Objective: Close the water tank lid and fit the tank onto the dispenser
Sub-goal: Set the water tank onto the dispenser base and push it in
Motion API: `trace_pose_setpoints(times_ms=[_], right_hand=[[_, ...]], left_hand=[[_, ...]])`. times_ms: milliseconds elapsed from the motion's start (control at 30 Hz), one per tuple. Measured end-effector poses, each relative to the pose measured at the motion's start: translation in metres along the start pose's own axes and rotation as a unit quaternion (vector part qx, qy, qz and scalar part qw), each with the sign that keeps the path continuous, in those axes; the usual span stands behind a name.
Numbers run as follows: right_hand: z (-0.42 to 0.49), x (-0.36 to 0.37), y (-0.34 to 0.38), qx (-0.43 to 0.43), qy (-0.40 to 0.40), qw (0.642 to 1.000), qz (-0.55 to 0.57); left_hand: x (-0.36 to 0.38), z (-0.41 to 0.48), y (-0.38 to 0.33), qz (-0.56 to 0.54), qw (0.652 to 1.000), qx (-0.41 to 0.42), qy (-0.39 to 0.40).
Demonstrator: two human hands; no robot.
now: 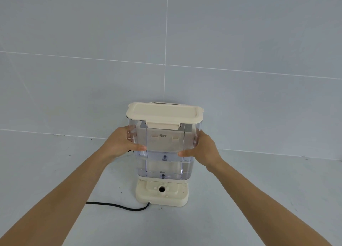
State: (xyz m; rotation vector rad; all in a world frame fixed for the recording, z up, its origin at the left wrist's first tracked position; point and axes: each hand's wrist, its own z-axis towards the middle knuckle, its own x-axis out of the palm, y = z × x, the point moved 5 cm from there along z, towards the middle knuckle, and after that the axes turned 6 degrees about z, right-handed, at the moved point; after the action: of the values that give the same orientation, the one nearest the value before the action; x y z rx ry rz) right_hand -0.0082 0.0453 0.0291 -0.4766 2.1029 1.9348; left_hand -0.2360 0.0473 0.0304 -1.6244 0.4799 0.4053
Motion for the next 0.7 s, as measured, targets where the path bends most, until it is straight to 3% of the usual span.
trace_pose_setpoints(times_ms=[700], right_hand=[[0.001, 0.012, -0.02, 0.021, -0.004, 0.998, -0.067]], left_hand=[[0.011, 0.001, 0.021, -0.011, 1.0, 0.029, 0.004]])
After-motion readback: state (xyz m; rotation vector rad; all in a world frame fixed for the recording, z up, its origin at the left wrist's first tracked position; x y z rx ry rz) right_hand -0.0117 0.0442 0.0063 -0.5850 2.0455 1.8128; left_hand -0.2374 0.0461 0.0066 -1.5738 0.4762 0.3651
